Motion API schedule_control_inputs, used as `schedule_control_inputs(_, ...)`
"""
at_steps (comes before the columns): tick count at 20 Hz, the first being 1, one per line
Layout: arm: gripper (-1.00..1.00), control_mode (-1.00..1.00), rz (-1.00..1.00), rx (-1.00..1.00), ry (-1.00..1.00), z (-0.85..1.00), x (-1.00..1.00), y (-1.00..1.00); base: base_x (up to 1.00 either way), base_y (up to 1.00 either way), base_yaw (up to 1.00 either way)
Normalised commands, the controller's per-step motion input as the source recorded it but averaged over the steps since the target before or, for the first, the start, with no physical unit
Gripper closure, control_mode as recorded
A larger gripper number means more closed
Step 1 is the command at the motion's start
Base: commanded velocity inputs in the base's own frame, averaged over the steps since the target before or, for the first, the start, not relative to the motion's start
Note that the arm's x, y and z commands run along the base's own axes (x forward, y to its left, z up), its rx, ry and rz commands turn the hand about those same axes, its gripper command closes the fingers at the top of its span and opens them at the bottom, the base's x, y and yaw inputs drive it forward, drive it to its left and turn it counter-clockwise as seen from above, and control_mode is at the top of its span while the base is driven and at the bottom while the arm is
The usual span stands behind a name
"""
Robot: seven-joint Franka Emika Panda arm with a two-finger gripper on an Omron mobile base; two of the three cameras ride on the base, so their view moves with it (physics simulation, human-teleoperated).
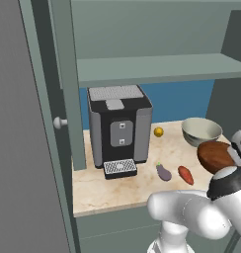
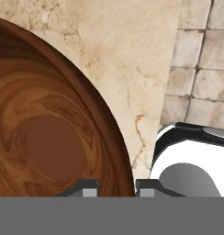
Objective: Pick both bowls and place them on the counter. Then place the eggplant in one bowl and place the sweet potato in the other bowl.
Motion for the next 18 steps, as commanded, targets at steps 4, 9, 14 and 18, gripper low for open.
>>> schedule_control_inputs(4,1.00,-1.00,0.00,0.00,0.00,-0.31,0.14,-0.13,0.00,0.00,0.00)
schedule_control_inputs(9,1.00,-1.00,0.00,0.00,0.00,-0.07,0.01,-0.06,0.00,0.00,0.00)
schedule_control_inputs(14,-1.00,-1.00,0.00,0.00,0.00,0.04,0.02,0.00,0.00,0.00,0.00)
schedule_control_inputs(18,-1.00,-1.00,0.00,0.00,0.00,0.11,0.00,0.00,0.00,0.00,0.00)
